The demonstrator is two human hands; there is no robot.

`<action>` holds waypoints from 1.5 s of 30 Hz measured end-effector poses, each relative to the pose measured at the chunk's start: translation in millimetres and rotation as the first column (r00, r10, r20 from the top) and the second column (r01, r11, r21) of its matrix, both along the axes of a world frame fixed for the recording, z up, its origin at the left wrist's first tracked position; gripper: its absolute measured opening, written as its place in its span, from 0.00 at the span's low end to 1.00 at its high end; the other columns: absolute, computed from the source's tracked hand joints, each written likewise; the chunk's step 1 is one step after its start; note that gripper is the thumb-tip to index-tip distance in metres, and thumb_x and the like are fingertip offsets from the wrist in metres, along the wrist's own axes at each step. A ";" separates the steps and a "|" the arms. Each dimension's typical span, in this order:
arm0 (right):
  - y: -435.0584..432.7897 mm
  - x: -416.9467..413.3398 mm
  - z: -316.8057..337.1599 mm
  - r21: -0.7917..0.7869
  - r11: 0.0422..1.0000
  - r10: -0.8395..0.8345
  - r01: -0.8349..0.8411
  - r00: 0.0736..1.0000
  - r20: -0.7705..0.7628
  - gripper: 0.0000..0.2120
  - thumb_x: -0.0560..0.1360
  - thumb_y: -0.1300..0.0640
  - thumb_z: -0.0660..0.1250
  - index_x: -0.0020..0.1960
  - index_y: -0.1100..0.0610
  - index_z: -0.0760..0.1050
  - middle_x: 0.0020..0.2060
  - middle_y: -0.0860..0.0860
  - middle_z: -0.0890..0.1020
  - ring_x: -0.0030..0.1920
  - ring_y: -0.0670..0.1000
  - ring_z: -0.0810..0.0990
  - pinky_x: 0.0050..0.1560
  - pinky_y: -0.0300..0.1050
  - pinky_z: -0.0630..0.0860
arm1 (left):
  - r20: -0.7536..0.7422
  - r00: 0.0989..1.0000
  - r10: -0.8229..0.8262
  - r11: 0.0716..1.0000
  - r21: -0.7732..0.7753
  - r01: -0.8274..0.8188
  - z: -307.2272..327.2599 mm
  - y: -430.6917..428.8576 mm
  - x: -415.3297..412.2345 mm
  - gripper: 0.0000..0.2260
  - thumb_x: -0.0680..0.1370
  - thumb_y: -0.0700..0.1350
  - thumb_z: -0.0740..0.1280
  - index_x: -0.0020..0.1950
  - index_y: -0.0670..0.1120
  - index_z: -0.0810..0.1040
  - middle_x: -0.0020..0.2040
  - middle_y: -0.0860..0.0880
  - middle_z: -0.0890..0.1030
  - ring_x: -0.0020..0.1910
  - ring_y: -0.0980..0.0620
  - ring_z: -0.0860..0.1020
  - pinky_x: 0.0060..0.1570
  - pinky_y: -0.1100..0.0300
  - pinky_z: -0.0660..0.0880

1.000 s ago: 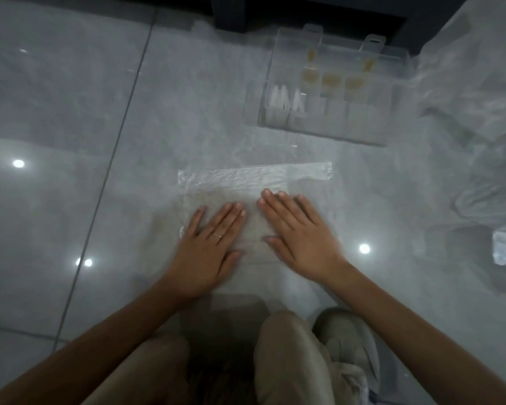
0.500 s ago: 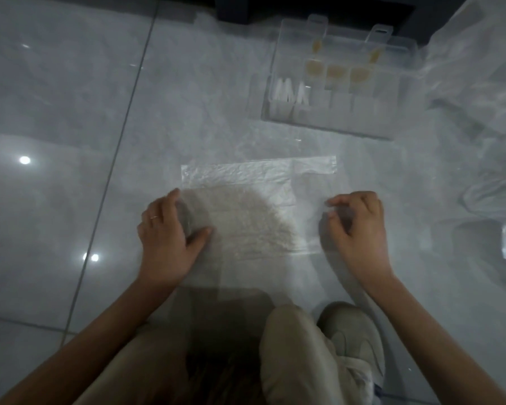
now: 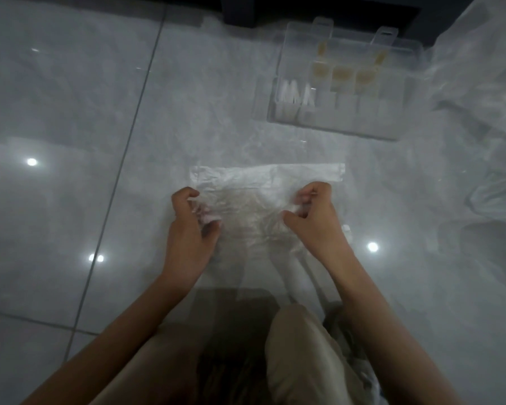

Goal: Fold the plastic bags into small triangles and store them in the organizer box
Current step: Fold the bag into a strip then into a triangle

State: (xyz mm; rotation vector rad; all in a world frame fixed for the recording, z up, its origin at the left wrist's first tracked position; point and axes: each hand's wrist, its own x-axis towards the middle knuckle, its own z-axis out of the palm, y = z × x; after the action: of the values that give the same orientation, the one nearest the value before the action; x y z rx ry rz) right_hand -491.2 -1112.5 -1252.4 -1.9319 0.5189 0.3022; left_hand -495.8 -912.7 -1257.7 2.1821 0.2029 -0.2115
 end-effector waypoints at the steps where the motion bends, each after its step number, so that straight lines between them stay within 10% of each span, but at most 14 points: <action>1: -0.6 -0.2 0.6 0.042 0.999 -0.014 0.014 1.000 0.007 0.23 0.71 0.66 0.71 0.56 0.53 0.61 0.45 0.49 0.73 0.36 0.46 0.73 0.38 0.37 0.74 | 0.005 1.000 0.006 0.998 -0.067 -0.006 1.6 1.2 0.2 0.23 0.76 0.33 0.68 0.61 0.52 0.61 0.47 0.55 0.74 0.44 0.58 0.78 0.46 0.62 0.77; 11: -21.2 -2.0 7.0 0.452 0.885 0.096 -0.116 0.993 0.066 0.25 0.74 0.68 0.69 0.66 0.51 0.70 0.47 0.58 0.83 0.49 0.52 0.83 0.53 0.40 0.78 | -0.046 0.993 0.108 0.939 -0.323 -0.117 23.4 7.8 11.1 0.11 0.77 0.36 0.67 0.55 0.50 0.79 0.48 0.53 0.83 0.47 0.61 0.81 0.48 0.71 0.74; 29: -43.9 7.7 25.3 0.146 0.989 -0.020 -0.038 0.927 0.374 0.13 0.72 0.66 0.73 0.49 0.49 0.81 0.38 0.42 0.79 0.39 0.41 0.77 0.46 0.32 0.73 | 0.316 0.945 -0.088 0.994 -0.034 0.104 49.6 14.9 30.1 0.10 0.74 0.39 0.71 0.54 0.48 0.80 0.45 0.55 0.81 0.44 0.57 0.80 0.49 0.63 0.77; 38: -51.7 9.5 40.2 0.094 0.987 0.080 -0.131 0.903 0.421 0.05 0.74 0.58 0.71 0.43 0.49 0.80 0.52 0.45 0.80 0.57 0.43 0.78 0.58 0.36 0.71 | 0.315 0.945 -0.094 0.992 -0.046 0.114 54.2 20.2 34.1 0.01 0.74 0.50 0.66 0.43 0.56 0.76 0.45 0.52 0.70 0.45 0.56 0.71 0.45 0.67 0.69; 45: -36.3 22.0 29.3 -0.062 0.996 0.074 -0.057 0.945 0.318 0.10 0.76 0.59 0.68 0.39 0.47 0.78 0.30 0.50 0.81 0.31 0.52 0.79 0.34 0.43 0.73 | 0.144 0.988 0.054 0.990 -0.136 -0.034 43.3 6.6 38.7 0.07 0.80 0.40 0.62 0.43 0.45 0.77 0.33 0.54 0.79 0.33 0.61 0.77 0.35 0.70 0.71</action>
State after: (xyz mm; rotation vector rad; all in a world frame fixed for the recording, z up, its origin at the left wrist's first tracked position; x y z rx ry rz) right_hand -469.2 -1148.8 -1223.1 -2.0020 0.2499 0.0130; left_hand -457.1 -906.1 -1214.4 2.0482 0.1491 -0.0376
